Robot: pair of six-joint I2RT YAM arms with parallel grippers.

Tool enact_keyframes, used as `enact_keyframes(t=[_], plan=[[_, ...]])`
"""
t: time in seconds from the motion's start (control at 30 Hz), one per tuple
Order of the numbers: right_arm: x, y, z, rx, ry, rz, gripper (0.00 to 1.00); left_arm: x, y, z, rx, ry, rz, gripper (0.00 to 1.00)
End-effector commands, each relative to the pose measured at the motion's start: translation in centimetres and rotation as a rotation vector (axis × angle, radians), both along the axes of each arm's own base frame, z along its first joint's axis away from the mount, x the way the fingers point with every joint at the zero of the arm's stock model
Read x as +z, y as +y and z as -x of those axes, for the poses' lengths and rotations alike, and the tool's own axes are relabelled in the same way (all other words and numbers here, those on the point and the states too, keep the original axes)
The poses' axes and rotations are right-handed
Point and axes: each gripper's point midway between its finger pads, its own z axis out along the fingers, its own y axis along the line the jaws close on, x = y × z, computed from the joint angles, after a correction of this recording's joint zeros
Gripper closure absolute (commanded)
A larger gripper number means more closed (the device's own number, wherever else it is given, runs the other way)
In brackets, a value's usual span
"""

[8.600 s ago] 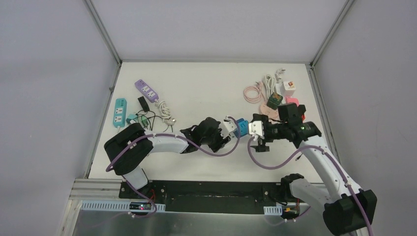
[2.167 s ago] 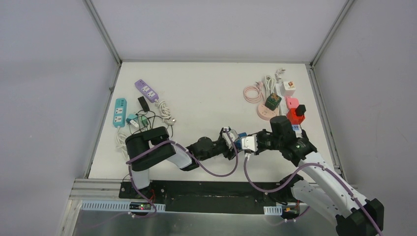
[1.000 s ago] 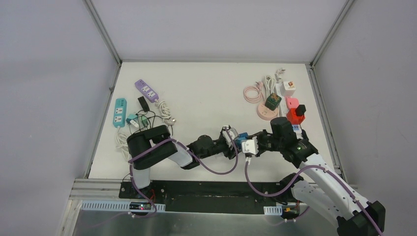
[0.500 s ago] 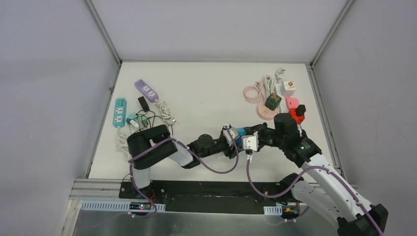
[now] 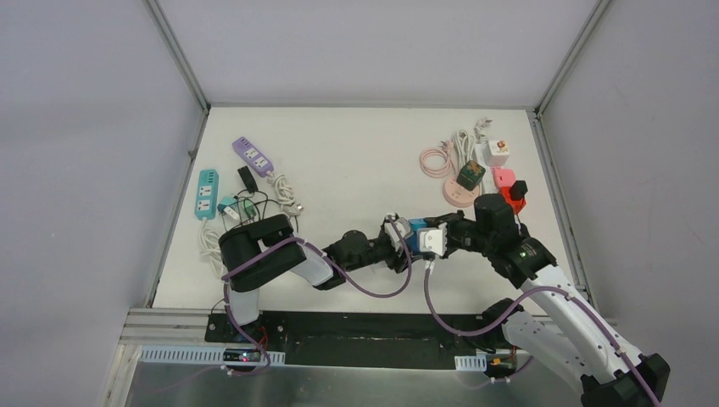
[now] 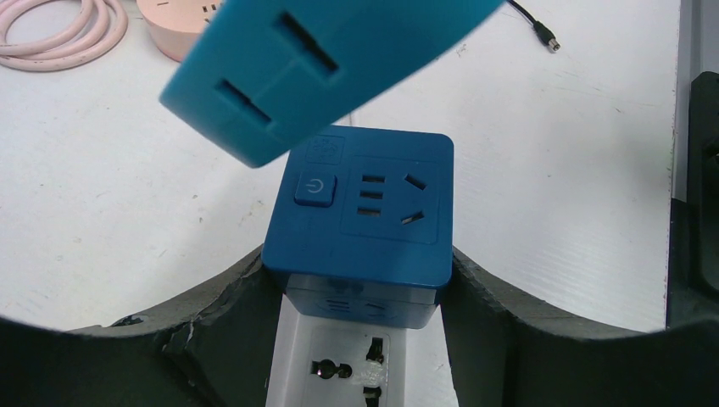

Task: Pull the plug off the socket
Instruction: Remove the plug from the socket, then place the plug at the center of the board.

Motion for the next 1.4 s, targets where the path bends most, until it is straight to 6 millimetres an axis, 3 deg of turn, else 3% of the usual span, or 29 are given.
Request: enact_keyframes(t=[0.0, 0.17, 0.33, 0.63, 0.93, 1.1, 1.23, 1.37], plan=[[2.6, -0.3, -0.6, -0.076, 0.023, -0.069, 1.0, -1.8, 0.1, 0.0, -0.002, 0.077, -0.057, 0.42], [3.1, -0.7, -0.6, -0.138, 0.084, -0.11, 1.0, -0.9, 0.2, -0.3, 0.015, 0.069, -0.044, 0.14], [3.2, -1.0, -0.3, -0.177, 0.148, -0.14, 1.0, 0.3, 0.6, -0.4, 0.037, 0.058, -0.024, 0.02], [3.4, -1.7, 0.5, -0.275, 0.378, -0.205, 1.0, 5.7, 3.0, 0.2, 0.071, 0.047, 0.024, 0.01], [5.2, -0.6, 1.1, -0.331, 0.714, -0.344, 1.0, 12.7, 8.5, 1.3, 0.165, 0.172, 0.105, 0.01], [5.5, 0.5, 2.9, -0.259, 1.004, -0.344, 1.0, 16.3, 10.6, 1.6, 0.115, 0.285, 0.203, 0.01], [5.3, 0.9, 3.8, -0.217, 1.104, -0.339, 1.0, 18.1, 10.6, 1.5, 0.07, 0.367, 0.237, 0.02], [5.3, 1.2, 4.2, -0.213, 1.16, -0.358, 0.98, 18.6, 8.8, 1.2, 0.016, 0.437, 0.238, 0.04]])
